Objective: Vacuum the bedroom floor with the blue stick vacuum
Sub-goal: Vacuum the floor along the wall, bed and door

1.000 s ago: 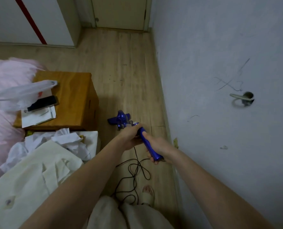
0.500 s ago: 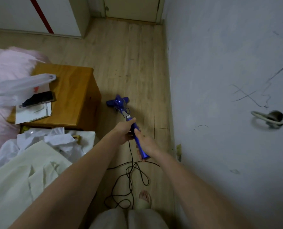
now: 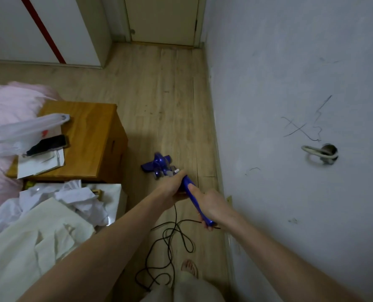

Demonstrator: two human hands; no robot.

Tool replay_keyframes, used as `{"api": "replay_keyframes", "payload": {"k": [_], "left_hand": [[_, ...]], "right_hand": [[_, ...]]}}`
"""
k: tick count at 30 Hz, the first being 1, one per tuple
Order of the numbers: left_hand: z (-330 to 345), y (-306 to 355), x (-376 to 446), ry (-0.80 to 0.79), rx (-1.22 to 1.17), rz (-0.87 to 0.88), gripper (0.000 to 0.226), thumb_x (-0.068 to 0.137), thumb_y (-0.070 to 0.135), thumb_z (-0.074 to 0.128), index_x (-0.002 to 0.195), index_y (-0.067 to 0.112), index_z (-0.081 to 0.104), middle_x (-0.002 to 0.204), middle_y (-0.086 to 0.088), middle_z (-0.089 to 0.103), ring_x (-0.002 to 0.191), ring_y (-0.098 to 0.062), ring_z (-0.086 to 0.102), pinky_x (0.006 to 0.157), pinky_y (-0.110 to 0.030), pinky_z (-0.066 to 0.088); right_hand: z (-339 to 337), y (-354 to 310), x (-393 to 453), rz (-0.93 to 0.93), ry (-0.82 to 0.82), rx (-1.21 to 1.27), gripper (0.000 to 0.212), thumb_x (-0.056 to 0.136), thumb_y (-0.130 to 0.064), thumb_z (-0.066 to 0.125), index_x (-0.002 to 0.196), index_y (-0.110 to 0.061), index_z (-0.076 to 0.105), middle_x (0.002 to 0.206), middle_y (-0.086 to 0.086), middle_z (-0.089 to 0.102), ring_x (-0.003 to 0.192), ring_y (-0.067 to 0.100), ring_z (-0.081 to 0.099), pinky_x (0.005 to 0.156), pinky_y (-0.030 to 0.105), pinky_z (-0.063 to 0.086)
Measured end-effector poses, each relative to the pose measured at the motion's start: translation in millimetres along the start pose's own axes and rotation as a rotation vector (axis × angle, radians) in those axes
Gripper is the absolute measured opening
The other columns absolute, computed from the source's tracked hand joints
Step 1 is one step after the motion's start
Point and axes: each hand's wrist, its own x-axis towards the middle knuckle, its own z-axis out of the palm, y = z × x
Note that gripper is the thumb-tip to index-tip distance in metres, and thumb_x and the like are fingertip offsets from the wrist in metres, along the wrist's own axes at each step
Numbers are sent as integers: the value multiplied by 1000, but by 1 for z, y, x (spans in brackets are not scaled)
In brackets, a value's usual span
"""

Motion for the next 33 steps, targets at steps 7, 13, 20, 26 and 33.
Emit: {"api": "replay_keyframes", "payload": {"k": [7,13,20,26,33], "left_hand": [[-7,-31,-65,-159,10,-97,24,89,18,64,104,2,53,96,-15,61,83,-23,61,73,-34,54],[-36,-70,-91,-214,233,-157,52,81,31,72,119,2,53,105,-15,61,89,-24,60,85,-37,51],[-20,-64,-91,-168,158,-147,44,84,25,70,117,2,53,103,-14,63,84,-23,64,66,-33,54],[-3,-58,-75,-122,192,-109,28,89,27,65,101,6,52,112,-18,63,100,-29,64,71,-33,55],[28,-44,-31,-60,255,-72,26,94,29,58,100,4,57,88,-12,64,80,-23,63,76,-34,54]], "right_hand": [[27,18,-77,111,52,166,58,99,-56,33,104,-2,55,67,5,62,41,10,54,41,20,43],[101,39,-115,136,91,453,53,99,-56,31,100,-10,58,87,13,64,73,23,60,76,37,52],[82,41,-107,140,145,477,54,97,-59,35,96,-8,55,81,9,64,64,18,60,64,30,52],[62,52,-85,122,111,432,52,98,-58,35,102,-9,53,70,7,63,48,14,58,44,23,46],[39,58,-34,98,69,445,51,97,-61,35,91,-13,52,70,7,58,52,16,56,48,26,45]]}}
